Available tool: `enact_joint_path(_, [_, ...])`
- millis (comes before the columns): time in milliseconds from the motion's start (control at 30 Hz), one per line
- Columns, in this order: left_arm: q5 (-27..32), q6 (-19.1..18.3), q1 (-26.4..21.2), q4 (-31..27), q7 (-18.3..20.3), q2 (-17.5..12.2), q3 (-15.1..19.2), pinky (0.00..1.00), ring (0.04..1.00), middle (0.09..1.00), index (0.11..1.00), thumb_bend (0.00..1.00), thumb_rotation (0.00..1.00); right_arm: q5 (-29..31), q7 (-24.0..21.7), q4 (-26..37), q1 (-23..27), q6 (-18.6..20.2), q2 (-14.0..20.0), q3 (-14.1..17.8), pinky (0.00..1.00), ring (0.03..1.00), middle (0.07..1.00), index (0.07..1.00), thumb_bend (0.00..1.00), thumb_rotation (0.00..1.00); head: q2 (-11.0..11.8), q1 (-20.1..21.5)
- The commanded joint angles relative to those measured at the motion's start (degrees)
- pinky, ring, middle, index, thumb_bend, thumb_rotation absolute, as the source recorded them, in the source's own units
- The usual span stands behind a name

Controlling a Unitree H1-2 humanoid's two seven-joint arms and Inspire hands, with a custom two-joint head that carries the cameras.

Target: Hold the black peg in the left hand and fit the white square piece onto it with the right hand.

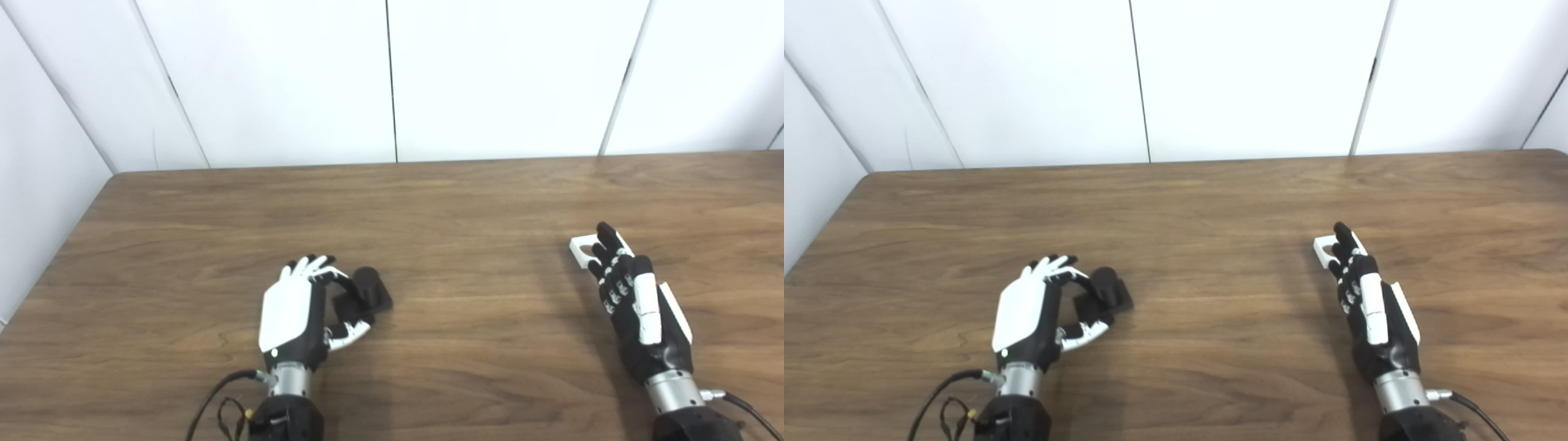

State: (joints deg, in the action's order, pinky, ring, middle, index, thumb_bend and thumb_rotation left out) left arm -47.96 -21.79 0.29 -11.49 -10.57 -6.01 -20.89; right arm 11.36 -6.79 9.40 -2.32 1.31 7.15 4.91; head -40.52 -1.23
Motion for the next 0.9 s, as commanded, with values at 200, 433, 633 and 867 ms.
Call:
enact_joint_path(200, [-3.37,1.01,4.57,-1.81,2.66,2.78,-4.83,0.97,0.934,0.857,0.491,0.52,0.08,-0.45,0.01,-0.30,-0.30,-0.81,-0.77,-0.45,1.00,1.000,0.997,0.950,0.65,0.99,0.11,0.03])
enact_joint_path(433, [-4.05,4.11,6.35,-0.51,1.31,3.71,-7.97,0.97,0.930,0.862,0.491,0.52,0.07,-0.55,-0.08,-0.21,-0.49,-0.97,-0.84,-0.50,1.00,1.000,0.995,0.950,0.66,0.98,0.18,0.29])
enact_joint_path(633, [-3.72,5.97,7.26,-0.32,1.51,3.99,-10.07,1.00,0.952,0.881,0.492,0.51,0.08,-0.33,-0.35,-0.24,-0.71,-1.12,-0.79,-0.59,1.00,1.000,1.000,0.958,0.64,0.99,0.05,0.32])
enact_joint_path(867, [-4.35,7.48,7.10,0.55,1.14,3.95,-10.40,0.98,0.942,0.875,0.492,0.52,0.08,-0.10,-0.62,-0.45,-0.93,-1.09,-0.60,-0.74,1.00,1.000,1.000,0.962,0.66,0.98,0.10,0.36])
